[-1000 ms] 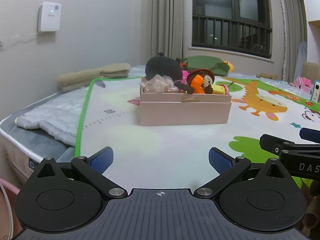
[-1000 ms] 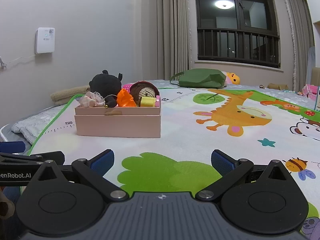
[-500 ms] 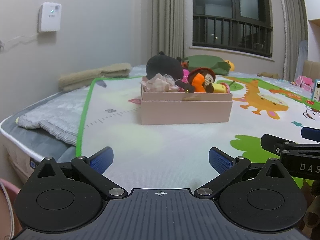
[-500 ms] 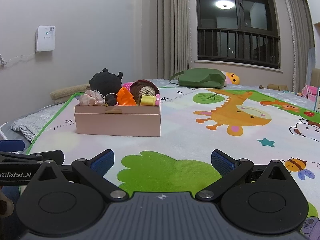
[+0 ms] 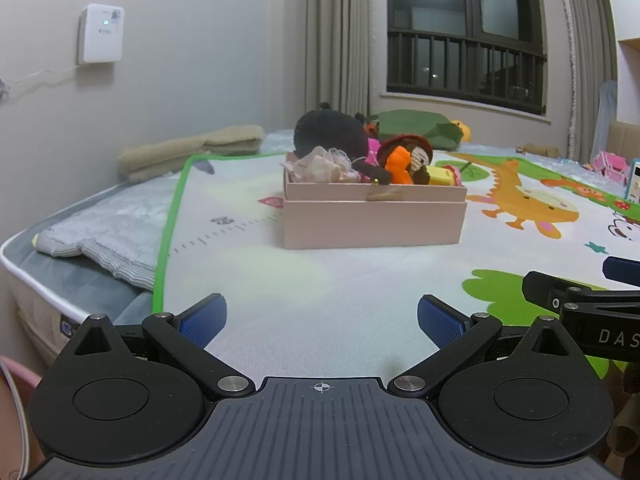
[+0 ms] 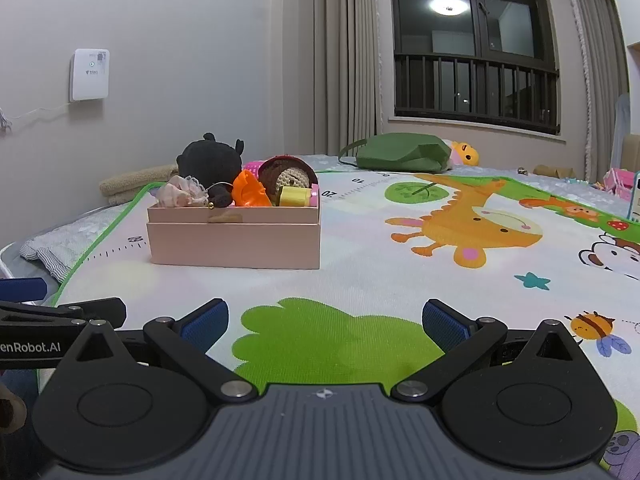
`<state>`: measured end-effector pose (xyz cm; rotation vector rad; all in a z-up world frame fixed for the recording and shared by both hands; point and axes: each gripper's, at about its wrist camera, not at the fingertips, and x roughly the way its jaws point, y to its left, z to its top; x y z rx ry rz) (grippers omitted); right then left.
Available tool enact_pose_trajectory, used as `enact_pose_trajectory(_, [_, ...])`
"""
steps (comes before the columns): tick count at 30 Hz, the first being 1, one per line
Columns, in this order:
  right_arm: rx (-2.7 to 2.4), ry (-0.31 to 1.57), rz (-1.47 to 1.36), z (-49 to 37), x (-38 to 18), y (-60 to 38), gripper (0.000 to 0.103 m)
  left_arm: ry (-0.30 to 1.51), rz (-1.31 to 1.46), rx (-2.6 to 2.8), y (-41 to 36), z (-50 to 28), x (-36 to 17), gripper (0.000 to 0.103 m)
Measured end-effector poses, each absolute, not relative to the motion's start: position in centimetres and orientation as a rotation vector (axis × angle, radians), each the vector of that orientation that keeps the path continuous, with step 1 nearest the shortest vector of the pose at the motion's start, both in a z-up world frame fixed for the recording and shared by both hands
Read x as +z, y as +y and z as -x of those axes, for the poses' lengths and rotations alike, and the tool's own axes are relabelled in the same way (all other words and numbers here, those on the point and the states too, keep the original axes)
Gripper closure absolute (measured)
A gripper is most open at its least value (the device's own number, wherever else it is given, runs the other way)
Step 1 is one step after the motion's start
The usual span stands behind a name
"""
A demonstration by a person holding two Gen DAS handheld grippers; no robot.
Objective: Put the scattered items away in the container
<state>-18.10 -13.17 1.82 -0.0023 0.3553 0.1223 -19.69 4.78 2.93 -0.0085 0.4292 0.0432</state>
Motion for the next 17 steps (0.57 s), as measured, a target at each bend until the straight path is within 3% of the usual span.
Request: enact_pose_trajectory(17, [0.12, 0.374, -0.005, 17.5, 1.9, -13.4, 0.0, 0.446, -0.008, 0.015, 4.8, 18.4, 2.9, 0.0])
